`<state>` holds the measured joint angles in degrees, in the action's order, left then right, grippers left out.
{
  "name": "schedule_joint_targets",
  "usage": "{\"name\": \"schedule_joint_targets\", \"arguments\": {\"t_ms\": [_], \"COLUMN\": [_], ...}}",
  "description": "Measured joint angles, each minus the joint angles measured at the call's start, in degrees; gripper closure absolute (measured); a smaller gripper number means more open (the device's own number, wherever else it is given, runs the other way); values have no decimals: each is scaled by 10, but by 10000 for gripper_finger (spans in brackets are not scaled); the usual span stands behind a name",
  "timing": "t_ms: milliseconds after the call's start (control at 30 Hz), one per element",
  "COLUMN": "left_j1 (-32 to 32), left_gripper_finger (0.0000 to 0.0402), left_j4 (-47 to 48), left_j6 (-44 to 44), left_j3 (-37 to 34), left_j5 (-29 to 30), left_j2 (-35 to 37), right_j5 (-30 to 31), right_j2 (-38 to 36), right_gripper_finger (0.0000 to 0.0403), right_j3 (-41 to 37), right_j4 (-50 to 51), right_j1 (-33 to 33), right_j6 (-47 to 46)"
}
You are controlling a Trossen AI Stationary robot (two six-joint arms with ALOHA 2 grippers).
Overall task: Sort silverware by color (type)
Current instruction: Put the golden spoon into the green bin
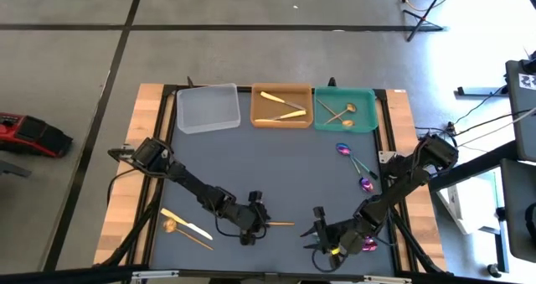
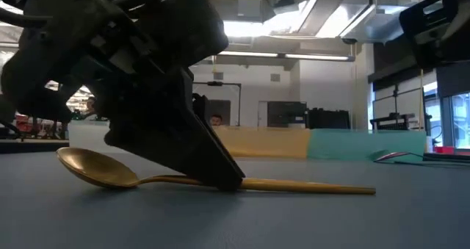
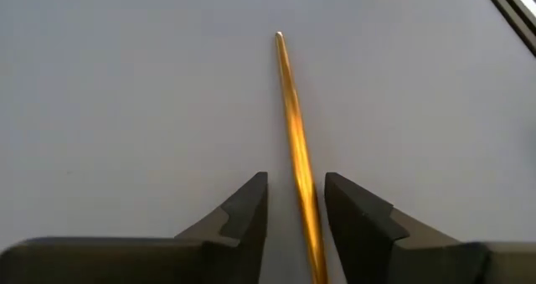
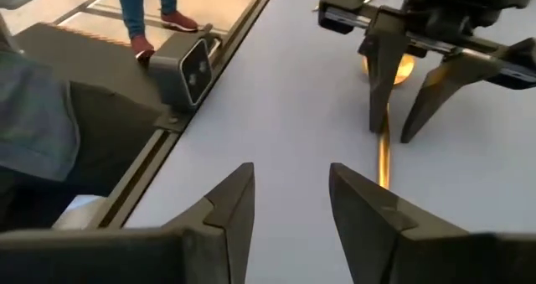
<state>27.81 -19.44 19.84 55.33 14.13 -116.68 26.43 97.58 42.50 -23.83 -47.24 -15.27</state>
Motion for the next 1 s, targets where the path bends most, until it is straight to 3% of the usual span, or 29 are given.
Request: {"name": "schedule_joint_targets", "arguments": {"t_ms": [300,600,867,1000], "left_j1": [1,13,12,0], "left_gripper_finger": [389,378,383,382], "left_j4": [4,19,33,59], "left_j6": [-7,-69,-156,-180], "left_j3": [0,-3,-2,-2], "left_j5": [18,68,138,142], "left_j2": [1,71,119,126], "right_j5": [51,63,42,35], "right_j2": [0,0,0,0], "right_gripper_finger": [260,260,257,235], "right_j3": [0,0,0,0], "right_j4": [16,9,10,7], "right_j1": [-4,21,96,132], "right_j6": [-6,28,121,168]}}
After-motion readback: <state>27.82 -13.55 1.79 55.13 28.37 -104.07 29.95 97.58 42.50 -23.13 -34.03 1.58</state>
